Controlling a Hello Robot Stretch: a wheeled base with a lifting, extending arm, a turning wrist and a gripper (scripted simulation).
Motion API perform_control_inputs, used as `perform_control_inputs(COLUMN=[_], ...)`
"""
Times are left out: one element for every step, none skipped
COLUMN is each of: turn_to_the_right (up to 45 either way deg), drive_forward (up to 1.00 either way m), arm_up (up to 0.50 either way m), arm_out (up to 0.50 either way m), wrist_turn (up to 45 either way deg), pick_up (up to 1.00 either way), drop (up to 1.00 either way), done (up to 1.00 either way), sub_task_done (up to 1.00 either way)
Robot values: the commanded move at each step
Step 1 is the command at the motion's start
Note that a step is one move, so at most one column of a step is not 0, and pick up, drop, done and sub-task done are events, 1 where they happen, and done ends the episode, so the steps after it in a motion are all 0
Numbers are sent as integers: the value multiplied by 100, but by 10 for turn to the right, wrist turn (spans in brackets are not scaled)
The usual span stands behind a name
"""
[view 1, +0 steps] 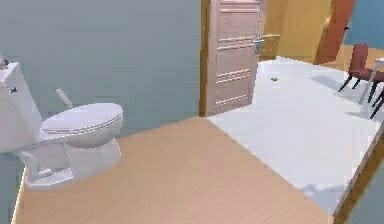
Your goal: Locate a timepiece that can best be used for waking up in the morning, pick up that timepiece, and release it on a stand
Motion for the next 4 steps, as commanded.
perform_control_inputs(turn_to_the_right=[240,0,0,330], drive_forward=[0,100,40,0], arm_up=[0,0,0,0], arm_out=[0,0,0,0], wrist_turn=[0,0,0,0], pick_up=[0,0,0,0], drop=[0,0,0,0], done=[0,0,0,0], sub_task_done=[0,0,0,0])
